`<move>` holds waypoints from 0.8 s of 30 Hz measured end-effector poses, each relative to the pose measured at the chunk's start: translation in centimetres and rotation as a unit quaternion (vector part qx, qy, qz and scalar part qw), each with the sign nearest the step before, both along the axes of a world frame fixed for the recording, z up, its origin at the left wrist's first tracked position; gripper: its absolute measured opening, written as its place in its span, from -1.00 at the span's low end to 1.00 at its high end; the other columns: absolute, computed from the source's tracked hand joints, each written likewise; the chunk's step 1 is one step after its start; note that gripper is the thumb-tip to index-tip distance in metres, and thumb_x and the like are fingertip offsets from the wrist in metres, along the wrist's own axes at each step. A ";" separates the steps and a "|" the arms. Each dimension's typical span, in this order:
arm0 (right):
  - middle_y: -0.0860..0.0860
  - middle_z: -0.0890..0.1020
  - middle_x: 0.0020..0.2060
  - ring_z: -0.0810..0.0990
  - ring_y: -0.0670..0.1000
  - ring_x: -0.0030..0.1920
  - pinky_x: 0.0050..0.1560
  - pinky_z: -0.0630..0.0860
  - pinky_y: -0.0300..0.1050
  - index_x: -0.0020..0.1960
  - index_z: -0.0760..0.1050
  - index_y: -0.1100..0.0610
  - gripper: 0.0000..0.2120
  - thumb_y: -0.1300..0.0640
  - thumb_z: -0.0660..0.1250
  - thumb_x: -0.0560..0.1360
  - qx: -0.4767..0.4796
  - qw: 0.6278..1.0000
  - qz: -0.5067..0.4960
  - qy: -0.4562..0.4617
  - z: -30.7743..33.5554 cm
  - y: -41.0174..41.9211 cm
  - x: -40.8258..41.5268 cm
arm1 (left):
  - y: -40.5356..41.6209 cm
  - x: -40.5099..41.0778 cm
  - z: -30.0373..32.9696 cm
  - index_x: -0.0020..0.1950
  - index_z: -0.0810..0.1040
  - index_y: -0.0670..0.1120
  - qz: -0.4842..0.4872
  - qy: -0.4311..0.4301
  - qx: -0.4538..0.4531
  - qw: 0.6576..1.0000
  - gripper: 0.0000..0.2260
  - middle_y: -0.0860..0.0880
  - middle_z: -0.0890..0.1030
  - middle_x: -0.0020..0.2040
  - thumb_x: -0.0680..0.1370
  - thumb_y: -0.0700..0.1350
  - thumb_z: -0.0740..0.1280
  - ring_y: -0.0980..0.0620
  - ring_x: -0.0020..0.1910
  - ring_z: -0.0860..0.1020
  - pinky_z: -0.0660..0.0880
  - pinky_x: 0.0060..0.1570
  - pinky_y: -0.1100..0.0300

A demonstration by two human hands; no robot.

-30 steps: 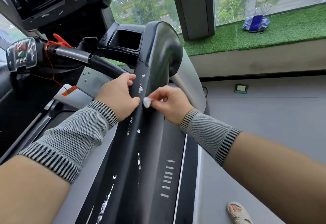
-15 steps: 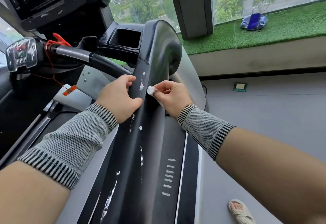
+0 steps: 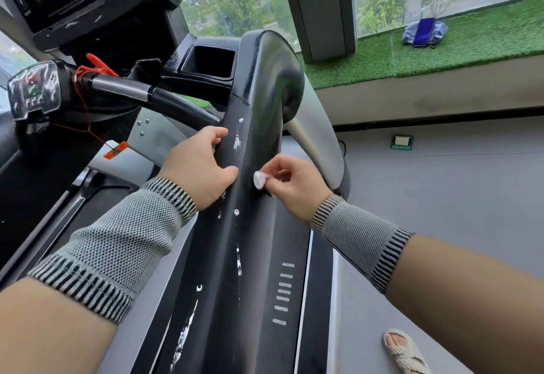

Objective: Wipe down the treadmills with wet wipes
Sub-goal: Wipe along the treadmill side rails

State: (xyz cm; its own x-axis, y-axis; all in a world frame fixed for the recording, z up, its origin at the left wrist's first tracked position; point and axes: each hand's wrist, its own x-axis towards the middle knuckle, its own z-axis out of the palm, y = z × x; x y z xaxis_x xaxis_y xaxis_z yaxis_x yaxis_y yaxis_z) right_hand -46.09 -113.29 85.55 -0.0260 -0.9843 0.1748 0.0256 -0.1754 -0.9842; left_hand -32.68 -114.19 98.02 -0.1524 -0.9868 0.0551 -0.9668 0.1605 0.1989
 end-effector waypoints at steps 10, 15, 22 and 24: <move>-0.05 0.57 -0.40 0.49 -0.07 -0.35 -0.20 0.50 -0.12 -0.33 0.50 0.00 -0.78 0.23 0.46 0.40 0.056 0.996 -0.055 -0.044 -1.4 -0.5 0.5 | 0.1 -0.1 0.0 0.43 0.35 0.00 -0.002 -0.014 -0.003 1.000 -0.44 0.00 0.49 0.34 0.46 -0.09 0.43 0.02 0.29 0.46 0.33 0.32 0.16; -0.02 0.59 -0.38 0.52 -0.04 -0.32 -0.16 0.52 -0.10 -0.34 0.51 0.03 -0.78 0.27 0.46 0.38 0.062 0.997 -0.030 -0.027 -2.9 1.7 0.7 | 0.1 0.0 -0.1 0.42 0.37 -0.02 -0.009 -0.009 -0.007 1.000 -0.45 -0.03 0.50 0.33 0.45 -0.10 0.43 0.00 0.29 0.47 0.33 0.36 0.10; -0.02 0.55 -0.41 0.49 -0.02 -0.34 -0.16 0.51 -0.05 -0.31 0.49 0.04 -0.81 0.24 0.43 0.40 0.113 0.985 -0.090 -0.092 -4.0 -0.3 1.5 | 0.1 0.0 -0.2 0.41 0.39 -0.02 -0.013 -0.008 -0.018 1.000 -0.46 -0.03 0.52 0.32 0.45 -0.09 0.43 0.00 0.29 0.47 0.34 0.36 0.07; -0.02 0.56 -0.42 0.49 -0.05 -0.34 -0.17 0.49 -0.10 -0.33 0.49 0.04 -0.80 0.25 0.42 0.40 0.111 0.990 -0.060 -0.066 -4.7 2.0 1.9 | 0.1 0.0 -0.1 0.41 0.38 -0.01 -0.011 -0.008 -0.019 1.000 -0.46 -0.03 0.51 0.32 0.45 -0.09 0.44 0.00 0.29 0.47 0.34 0.36 0.08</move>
